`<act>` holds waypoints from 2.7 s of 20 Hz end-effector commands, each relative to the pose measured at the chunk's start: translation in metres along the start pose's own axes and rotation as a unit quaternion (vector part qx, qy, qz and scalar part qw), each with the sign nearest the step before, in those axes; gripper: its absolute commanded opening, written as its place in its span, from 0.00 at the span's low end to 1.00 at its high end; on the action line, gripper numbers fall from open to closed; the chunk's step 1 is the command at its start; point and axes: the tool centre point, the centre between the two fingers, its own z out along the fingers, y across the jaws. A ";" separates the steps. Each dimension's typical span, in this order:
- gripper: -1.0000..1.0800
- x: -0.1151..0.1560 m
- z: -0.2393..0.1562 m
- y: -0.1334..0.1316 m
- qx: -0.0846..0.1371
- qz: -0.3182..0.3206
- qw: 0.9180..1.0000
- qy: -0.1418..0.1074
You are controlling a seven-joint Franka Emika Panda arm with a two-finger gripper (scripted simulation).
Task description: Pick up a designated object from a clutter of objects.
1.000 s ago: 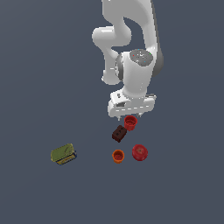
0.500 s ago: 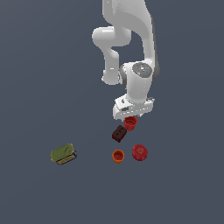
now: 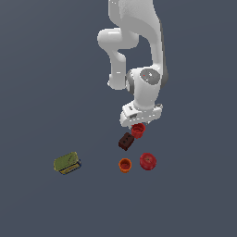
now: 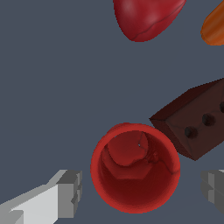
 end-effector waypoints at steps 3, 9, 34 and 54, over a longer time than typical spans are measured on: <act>0.96 -0.001 0.012 0.000 0.000 0.000 1.000 0.000; 0.96 -0.002 0.039 -0.001 0.000 -0.001 1.000 0.000; 0.00 -0.008 0.036 0.010 0.000 -0.001 1.000 0.001; 0.00 -0.078 -0.087 0.123 0.003 -0.001 1.000 0.001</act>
